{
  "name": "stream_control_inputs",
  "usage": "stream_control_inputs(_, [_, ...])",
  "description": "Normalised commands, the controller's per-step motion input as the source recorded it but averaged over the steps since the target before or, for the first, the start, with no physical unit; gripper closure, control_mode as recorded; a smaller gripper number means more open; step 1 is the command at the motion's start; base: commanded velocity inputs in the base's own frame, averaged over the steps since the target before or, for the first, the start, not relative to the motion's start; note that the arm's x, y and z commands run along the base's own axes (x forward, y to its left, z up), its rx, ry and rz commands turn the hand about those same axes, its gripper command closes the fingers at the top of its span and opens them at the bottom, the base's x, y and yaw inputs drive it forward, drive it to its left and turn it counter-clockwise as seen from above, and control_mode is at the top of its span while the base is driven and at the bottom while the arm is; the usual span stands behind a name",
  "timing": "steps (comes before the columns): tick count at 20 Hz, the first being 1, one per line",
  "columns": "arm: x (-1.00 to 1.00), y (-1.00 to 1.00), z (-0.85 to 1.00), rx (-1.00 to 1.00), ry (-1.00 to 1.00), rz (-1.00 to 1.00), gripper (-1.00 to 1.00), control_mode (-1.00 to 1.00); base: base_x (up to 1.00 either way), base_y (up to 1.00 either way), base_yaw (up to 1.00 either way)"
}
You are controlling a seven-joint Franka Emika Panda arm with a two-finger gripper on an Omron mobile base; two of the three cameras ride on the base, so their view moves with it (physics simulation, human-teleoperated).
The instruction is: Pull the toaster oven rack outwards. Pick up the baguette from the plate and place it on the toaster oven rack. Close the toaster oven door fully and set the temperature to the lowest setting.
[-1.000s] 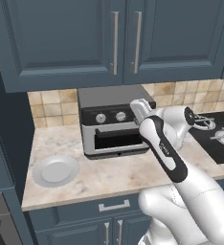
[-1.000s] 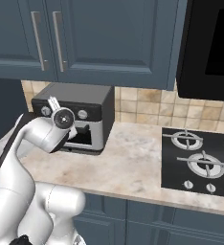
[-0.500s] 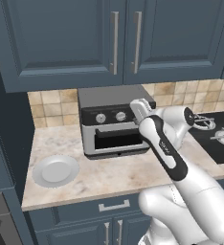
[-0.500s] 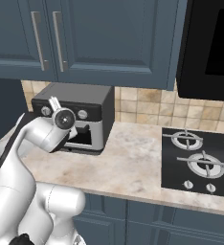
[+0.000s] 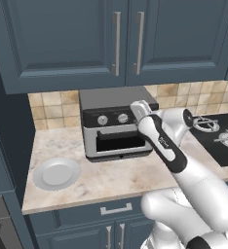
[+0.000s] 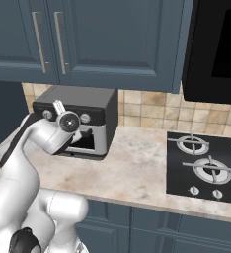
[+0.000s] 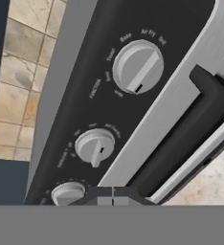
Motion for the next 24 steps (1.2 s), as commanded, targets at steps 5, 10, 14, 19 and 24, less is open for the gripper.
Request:
stream_control_inputs(5, [0.20,0.00,-0.07,0.00,0.00,0.00,1.00,-1.00,0.00,0.00,0.00])
stream_control_inputs(10, [0.17,0.00,-0.08,0.00,0.00,0.00,1.00,-1.00,0.00,0.00,0.00])
stream_control_inputs(14, [0.15,0.00,-0.08,0.00,0.00,0.00,1.00,-1.00,0.00,0.00,0.00])
stream_control_inputs(19, [0.09,0.00,-0.08,0.00,0.00,0.00,1.00,-1.00,0.00,0.00,0.00])
stream_control_inputs(24, [0.07,0.00,-0.09,0.00,0.00,0.00,1.00,-1.00,0.00,0.00,0.00])
